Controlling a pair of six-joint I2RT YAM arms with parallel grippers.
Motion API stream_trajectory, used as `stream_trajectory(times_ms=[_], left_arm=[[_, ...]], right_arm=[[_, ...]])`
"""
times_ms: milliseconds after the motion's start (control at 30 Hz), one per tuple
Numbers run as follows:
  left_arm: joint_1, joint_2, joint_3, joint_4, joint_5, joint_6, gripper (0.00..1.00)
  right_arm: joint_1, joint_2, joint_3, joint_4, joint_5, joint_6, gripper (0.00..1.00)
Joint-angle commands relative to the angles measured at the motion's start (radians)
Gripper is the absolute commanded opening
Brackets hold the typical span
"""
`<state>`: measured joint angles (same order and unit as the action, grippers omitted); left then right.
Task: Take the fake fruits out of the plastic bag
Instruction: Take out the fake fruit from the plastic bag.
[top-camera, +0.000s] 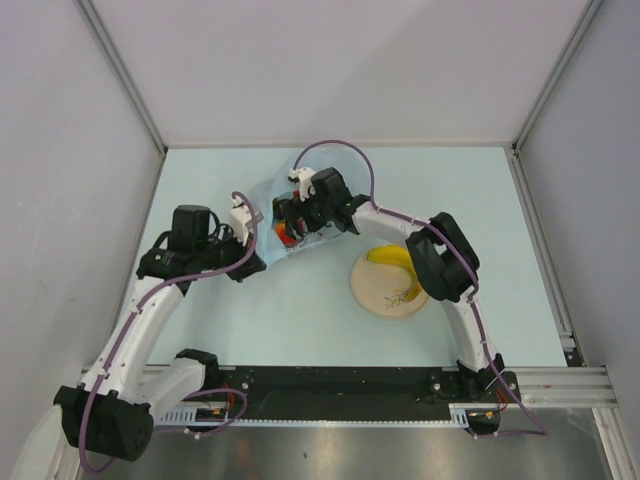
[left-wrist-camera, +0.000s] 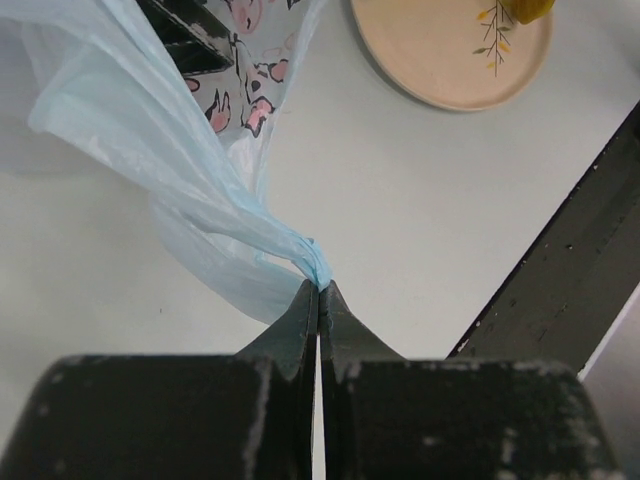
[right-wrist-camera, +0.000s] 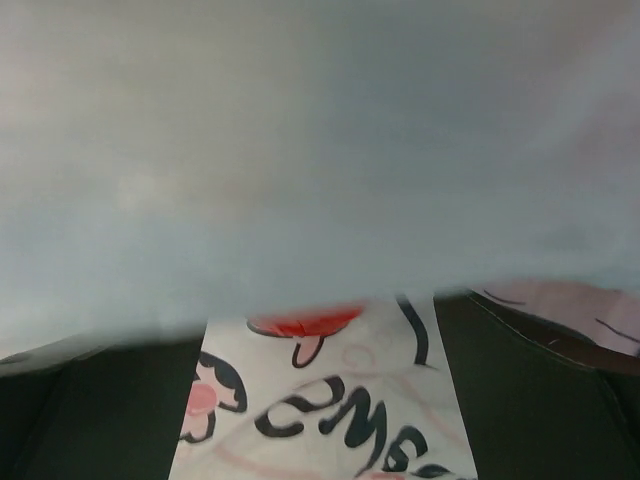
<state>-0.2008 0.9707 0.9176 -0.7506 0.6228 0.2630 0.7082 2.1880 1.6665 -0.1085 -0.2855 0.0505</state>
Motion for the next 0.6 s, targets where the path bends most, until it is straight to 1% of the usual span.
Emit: stream_trajectory(times_ms=[0,100,133,267,400,500,533,567], left_arm=[[-0.005,-0.018,-0.016,0.008,0.002,0.004,0.00],[-0.005,-0.013,-0.014,0.016,0.002,-0.004,0.00],[-0.003,-0.012,-0.013,0.017,0.000,-0.004,0.00],[-0.002,-0.009,-0.017,0.036,0.000,-0.013,0.00],[-0.002,-0.007,-0.011,0.027,-0.005,-0.002,0.00],[-0.002,-0.006,-0.008,0.025,-0.011,0.002,0.00],[-0.002,-0.003,-0.011,0.023,-0.012,0.001,0.00],[-0.002,-0.003,-0.014,0.023,-0.014,0.007,0.00]], right_arm=[[0.034,0.044,0.098,0.020,-0.017,0.017,1.00],[0.050,0.068,0.119,0.020,0.028,0.022,1.00],[0.054,0.073,0.124,0.018,0.064,0.022,1.00],[0.077,0.111,0.156,-0.003,0.107,0.017,1.00],[0.068,0.141,0.171,-0.002,0.149,0.041,0.99],[0.051,0.138,0.170,0.012,0.154,0.025,0.85],[0.045,0.125,0.168,0.024,0.140,0.019,0.77],[0.033,0.116,0.167,0.032,0.125,0.003,0.74]])
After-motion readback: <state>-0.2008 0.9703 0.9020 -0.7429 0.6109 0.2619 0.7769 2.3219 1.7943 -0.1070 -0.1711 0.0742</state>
